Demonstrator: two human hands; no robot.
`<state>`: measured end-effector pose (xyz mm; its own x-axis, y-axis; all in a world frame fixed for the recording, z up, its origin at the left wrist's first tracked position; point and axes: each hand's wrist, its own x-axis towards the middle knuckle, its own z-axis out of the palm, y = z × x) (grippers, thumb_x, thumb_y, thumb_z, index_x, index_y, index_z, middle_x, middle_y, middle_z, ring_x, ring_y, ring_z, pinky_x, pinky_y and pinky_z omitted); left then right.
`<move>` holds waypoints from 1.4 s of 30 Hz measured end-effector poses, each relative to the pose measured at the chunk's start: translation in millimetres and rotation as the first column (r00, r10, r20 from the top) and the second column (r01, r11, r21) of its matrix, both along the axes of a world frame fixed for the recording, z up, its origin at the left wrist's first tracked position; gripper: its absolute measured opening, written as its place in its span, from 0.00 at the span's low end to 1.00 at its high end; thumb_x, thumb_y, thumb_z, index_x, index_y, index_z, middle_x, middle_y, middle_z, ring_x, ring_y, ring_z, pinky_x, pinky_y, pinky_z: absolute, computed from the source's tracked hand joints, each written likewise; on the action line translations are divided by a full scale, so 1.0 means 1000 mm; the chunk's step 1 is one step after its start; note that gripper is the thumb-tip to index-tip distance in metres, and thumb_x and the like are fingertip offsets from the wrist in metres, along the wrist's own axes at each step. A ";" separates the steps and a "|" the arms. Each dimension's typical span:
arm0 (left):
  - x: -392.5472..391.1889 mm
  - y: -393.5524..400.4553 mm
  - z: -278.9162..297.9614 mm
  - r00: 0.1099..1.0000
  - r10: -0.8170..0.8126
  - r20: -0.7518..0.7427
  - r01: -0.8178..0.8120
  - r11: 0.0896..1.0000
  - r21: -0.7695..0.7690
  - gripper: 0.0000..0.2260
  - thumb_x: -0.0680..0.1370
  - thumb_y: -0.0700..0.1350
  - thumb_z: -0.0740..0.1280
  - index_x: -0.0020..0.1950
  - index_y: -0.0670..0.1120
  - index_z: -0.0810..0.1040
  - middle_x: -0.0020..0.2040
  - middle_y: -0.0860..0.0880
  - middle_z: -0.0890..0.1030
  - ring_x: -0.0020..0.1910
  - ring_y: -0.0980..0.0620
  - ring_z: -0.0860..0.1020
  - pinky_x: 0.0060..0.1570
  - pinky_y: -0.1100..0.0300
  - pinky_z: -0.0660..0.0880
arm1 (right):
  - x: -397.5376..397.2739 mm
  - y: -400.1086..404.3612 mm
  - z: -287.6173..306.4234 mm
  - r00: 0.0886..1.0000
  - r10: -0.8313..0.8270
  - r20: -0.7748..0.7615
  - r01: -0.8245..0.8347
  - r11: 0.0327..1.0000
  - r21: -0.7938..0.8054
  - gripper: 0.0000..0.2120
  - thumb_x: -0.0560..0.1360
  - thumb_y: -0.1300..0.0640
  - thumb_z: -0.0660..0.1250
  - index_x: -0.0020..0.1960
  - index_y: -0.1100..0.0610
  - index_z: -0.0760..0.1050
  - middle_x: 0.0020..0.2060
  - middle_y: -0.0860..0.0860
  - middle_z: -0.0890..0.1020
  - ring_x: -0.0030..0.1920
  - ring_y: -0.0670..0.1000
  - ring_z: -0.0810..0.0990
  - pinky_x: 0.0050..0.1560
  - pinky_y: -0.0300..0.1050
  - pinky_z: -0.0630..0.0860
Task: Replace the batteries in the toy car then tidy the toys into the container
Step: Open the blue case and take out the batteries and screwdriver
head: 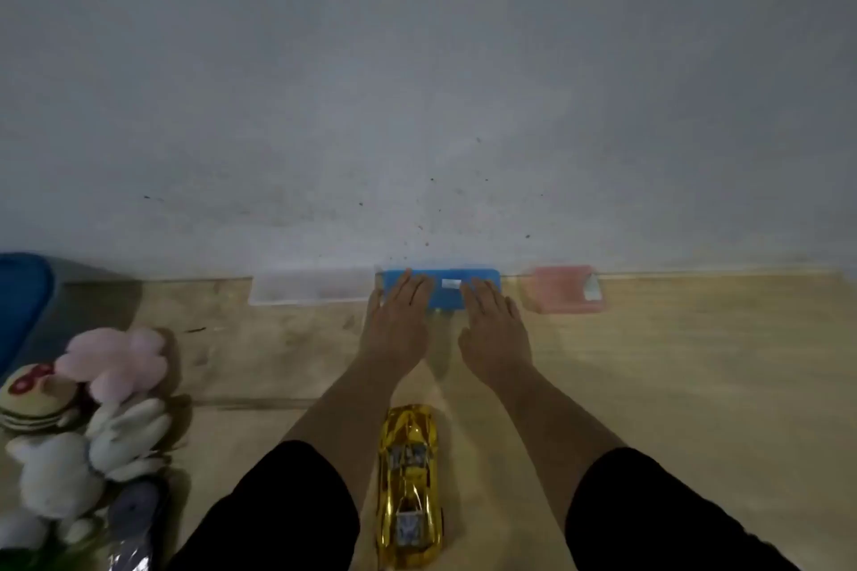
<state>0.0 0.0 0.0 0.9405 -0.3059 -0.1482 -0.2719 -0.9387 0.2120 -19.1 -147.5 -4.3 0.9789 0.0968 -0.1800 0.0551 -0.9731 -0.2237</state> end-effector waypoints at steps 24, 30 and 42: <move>0.046 -0.003 -0.087 0.873 0.021 0.487 -0.039 0.999 0.027 0.22 0.73 0.46 0.62 0.67 0.51 0.68 0.63 0.49 0.78 0.64 0.49 0.69 0.59 0.42 0.69 | 0.094 -0.037 -0.062 0.623 0.725 0.292 -0.478 0.649 -0.591 0.20 0.75 0.49 0.57 0.56 0.64 0.73 0.44 0.56 0.81 0.41 0.55 0.79 0.28 0.46 0.76; 0.039 -0.010 -0.080 0.853 0.147 0.500 -0.215 0.973 0.082 0.43 0.65 0.51 0.77 0.73 0.55 0.57 0.62 0.44 0.66 0.61 0.44 0.67 0.57 0.36 0.69 | 0.097 -0.047 -0.031 0.711 0.580 0.398 -0.424 0.805 -0.416 0.23 0.67 0.51 0.71 0.59 0.58 0.75 0.51 0.55 0.80 0.50 0.55 0.79 0.48 0.50 0.77; 0.035 -0.016 -0.067 0.843 0.152 0.516 -0.291 0.936 0.198 0.48 0.62 0.40 0.73 0.75 0.52 0.48 0.60 0.46 0.64 0.58 0.46 0.66 0.57 0.45 0.60 | 0.031 -0.040 -0.067 0.841 0.429 0.328 -0.343 0.894 -0.290 0.20 0.76 0.54 0.52 0.67 0.58 0.66 0.58 0.57 0.80 0.58 0.58 0.78 0.57 0.56 0.76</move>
